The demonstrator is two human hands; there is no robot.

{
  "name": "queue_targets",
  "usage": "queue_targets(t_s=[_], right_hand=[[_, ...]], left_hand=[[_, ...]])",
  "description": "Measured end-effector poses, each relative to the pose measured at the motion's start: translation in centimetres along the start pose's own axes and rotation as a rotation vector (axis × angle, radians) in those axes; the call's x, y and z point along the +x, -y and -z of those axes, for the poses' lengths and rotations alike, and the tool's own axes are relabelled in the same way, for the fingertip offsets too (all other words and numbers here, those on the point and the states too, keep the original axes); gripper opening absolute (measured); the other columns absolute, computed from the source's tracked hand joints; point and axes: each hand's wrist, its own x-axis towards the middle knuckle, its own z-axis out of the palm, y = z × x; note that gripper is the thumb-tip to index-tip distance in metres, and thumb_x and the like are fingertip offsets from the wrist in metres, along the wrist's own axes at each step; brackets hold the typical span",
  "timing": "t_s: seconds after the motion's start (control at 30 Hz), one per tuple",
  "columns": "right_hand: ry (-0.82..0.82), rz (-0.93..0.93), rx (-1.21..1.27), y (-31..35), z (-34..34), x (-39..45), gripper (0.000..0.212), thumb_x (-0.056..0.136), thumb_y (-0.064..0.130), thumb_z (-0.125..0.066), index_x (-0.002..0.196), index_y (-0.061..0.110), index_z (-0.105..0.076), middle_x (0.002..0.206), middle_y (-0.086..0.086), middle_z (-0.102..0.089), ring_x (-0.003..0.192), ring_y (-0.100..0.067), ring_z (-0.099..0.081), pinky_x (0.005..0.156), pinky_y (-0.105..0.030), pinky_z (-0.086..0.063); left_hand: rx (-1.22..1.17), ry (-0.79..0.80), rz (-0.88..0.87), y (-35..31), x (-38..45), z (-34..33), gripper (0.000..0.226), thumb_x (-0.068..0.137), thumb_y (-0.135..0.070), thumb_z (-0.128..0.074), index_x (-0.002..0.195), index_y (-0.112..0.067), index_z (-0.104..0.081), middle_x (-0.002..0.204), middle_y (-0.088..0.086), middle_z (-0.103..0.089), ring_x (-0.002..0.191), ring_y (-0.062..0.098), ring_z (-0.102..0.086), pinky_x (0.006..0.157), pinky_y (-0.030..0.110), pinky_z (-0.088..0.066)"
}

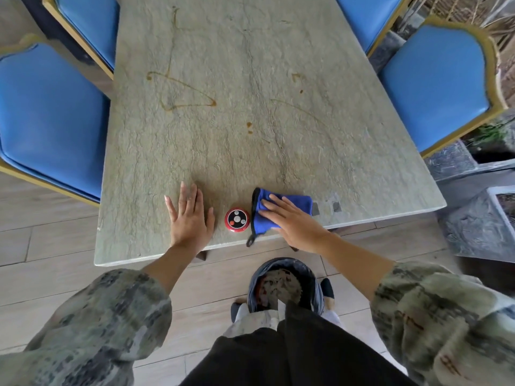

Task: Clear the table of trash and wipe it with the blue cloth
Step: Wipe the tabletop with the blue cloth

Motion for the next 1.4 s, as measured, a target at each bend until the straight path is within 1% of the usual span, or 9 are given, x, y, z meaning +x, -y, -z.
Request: queue_targets(t_s=[0.27, 0.4, 0.53, 0.63, 0.73, 0.83, 0.93, 1.17, 1.4], right_hand=[[-0.126, -0.409, 0.069, -4.7, 1.4, 0.0, 0.048, 0.098, 0.017, -0.046, 0.144, 0.012, -0.036, 0.155, -0.007, -0.026, 0.146, -0.026, -0.012, 0.120, -0.041, -0.006], [-0.242, -0.640, -0.017, -6.5, 1.5, -4.9, 0.046, 0.098, 0.028, -0.034, 0.140, 0.011, -0.042, 0.152, -0.011, -0.032, 0.144, -0.030, -0.019, 0.119, -0.044, -0.012], [-0.206, -0.428, 0.010, -4.1, 0.3, -7.0, 0.049, 0.095, 0.030, -0.034, 0.138, 0.011, -0.045, 0.150, -0.011, -0.036, 0.143, -0.029, -0.022, 0.117, -0.046, -0.018], [-0.140, -0.231, -0.024, -6.3, 1.0, -8.9, 0.048, 0.093, 0.023, -0.045, 0.139, 0.012, -0.045, 0.151, -0.006, -0.036, 0.144, -0.023, -0.021, 0.118, -0.043, -0.019], [-0.151, -0.339, -0.034, -9.5, 2.3, -10.5, 0.048, 0.095, 0.028, -0.038, 0.140, 0.013, -0.043, 0.151, -0.005, -0.036, 0.144, -0.022, -0.020, 0.117, -0.046, -0.022], [-0.226, -0.624, 0.013, -11.1, 3.1, -10.7, 0.051, 0.097, 0.034, -0.027, 0.141, 0.012, -0.041, 0.153, -0.009, -0.032, 0.145, -0.026, -0.018, 0.119, -0.045, -0.015], [-0.265, -0.769, 0.019, -9.2, 2.6, -9.0, 0.048, 0.098, 0.028, -0.036, 0.142, 0.009, -0.039, 0.154, -0.011, -0.028, 0.146, -0.029, -0.014, 0.120, -0.043, -0.009], [-0.105, -0.284, 0.054, -10.3, 2.8, -10.8, 0.048, 0.098, 0.026, -0.045, 0.144, 0.013, -0.038, 0.155, -0.003, -0.028, 0.146, -0.021, -0.012, 0.119, -0.042, -0.015], [-0.272, -0.807, 0.032, -21.0, 6.5, -14.5, 0.047, 0.100, 0.025, -0.036, 0.144, 0.009, -0.035, 0.156, -0.011, -0.023, 0.146, -0.029, -0.011, 0.120, -0.044, -0.008]], left_hand=[[-0.152, -0.051, 0.289, -4.0, 0.7, 0.5, 0.048, 0.097, -0.022, -0.037, 0.142, -0.004, -0.038, 0.159, 0.016, -0.010, 0.146, 0.032, 0.011, 0.114, 0.058, 0.010], [-0.262, -0.130, 0.239, -8.4, 1.3, 1.3, 0.043, 0.096, -0.019, -0.041, 0.137, -0.006, -0.045, 0.157, 0.017, -0.017, 0.147, 0.032, 0.005, 0.115, 0.058, 0.009], [-0.303, -0.176, 0.050, -13.0, 1.4, 1.4, 0.043, 0.096, -0.022, -0.037, 0.135, -0.007, -0.047, 0.156, 0.015, -0.023, 0.148, 0.029, 0.001, 0.116, 0.046, 0.015], [-0.257, -0.135, -0.105, -15.1, 0.8, 0.6, 0.053, 0.095, -0.029, -0.026, 0.135, -0.002, -0.049, 0.153, 0.013, -0.030, 0.147, 0.028, -0.009, 0.119, 0.041, 0.009], [-0.241, -0.062, -0.158, -16.3, -0.3, -0.3, 0.060, 0.097, -0.037, -0.021, 0.144, -0.003, -0.037, 0.157, 0.010, -0.021, 0.148, 0.023, -0.002, 0.120, 0.038, 0.005], [-0.229, -0.005, -0.105, -17.3, -1.5, -0.9, 0.066, 0.097, -0.045, -0.015, 0.148, -0.006, -0.024, 0.159, 0.007, -0.009, 0.148, 0.019, 0.006, 0.120, 0.038, 0.005], [-0.212, 0.042, 0.048, -19.1, -1.7, -0.9, 0.072, 0.094, -0.050, -0.009, 0.150, -0.006, -0.017, 0.160, 0.009, -0.002, 0.147, 0.021, 0.010, 0.119, 0.041, 0.009], [-0.201, 0.127, 0.320, -23.6, 0.2, -0.9, 0.075, 0.095, -0.059, -0.019, 0.152, -0.015, -0.002, 0.160, 0.009, 0.012, 0.144, 0.024, 0.023, 0.114, 0.052, 0.018], [-0.148, 0.142, 0.379, -26.8, 0.6, -0.8, 0.078, 0.094, -0.062, -0.014, 0.152, -0.014, 0.007, 0.158, 0.010, 0.019, 0.142, 0.027, 0.027, 0.112, 0.058, 0.017]])
